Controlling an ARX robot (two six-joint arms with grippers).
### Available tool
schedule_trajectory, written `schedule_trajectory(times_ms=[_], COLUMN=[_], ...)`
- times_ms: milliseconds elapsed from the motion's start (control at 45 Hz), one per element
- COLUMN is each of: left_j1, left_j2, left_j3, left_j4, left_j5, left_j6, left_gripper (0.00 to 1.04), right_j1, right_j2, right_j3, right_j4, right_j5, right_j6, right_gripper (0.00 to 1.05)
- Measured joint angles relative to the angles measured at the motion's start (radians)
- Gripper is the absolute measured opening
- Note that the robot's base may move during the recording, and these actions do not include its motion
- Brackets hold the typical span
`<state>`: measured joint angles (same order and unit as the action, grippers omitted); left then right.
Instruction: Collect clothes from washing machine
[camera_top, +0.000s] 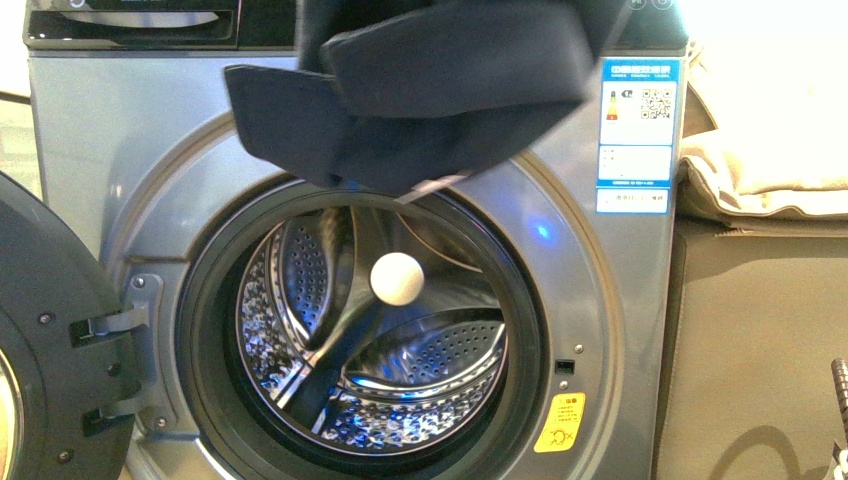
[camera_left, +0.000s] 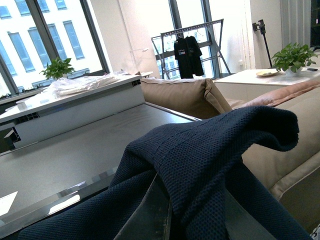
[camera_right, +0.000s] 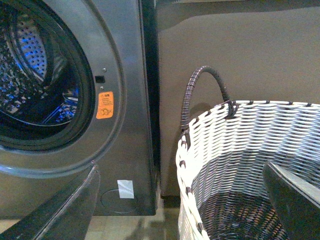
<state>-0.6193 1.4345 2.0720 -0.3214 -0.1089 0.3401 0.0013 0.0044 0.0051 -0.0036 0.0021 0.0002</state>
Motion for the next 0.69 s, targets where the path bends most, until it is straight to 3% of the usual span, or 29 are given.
schedule_trajectory(times_ms=[67, 156, 244, 422, 689], left_j1=[0.000, 0.000, 0.000, 0.000, 0.000], left_j2=[0.000, 0.000, 0.000, 0.000, 0.000], left_j3=[0.000, 0.000, 0.000, 0.000, 0.000], left_j4=[0.000, 0.000, 0.000, 0.000, 0.000], left_j5=[0.000, 0.000, 0.000, 0.000, 0.000], left_j6=[0.000, 0.000, 0.000, 0.000, 0.000], left_gripper=[0.10, 0.10, 0.10, 0.10, 0.10], right_j1=[-0.050, -0.180, -0.255, -0.248, -0.090], right_j2=[0.031, 0.151, 0.296, 0.592, 0.768], right_j3=[0.000, 0.018, 0.068, 0.224, 0.493], right_j4=[0.063, 0.242, 0.410, 0.646, 0.620], right_j5=[-0.134, -0.447, -0.583, -0.587, -0.520], right_j6=[0.048, 0.169, 0.245, 0.276, 0.237], right_gripper=[0.97, 0.97, 0.97, 0.97, 0.97])
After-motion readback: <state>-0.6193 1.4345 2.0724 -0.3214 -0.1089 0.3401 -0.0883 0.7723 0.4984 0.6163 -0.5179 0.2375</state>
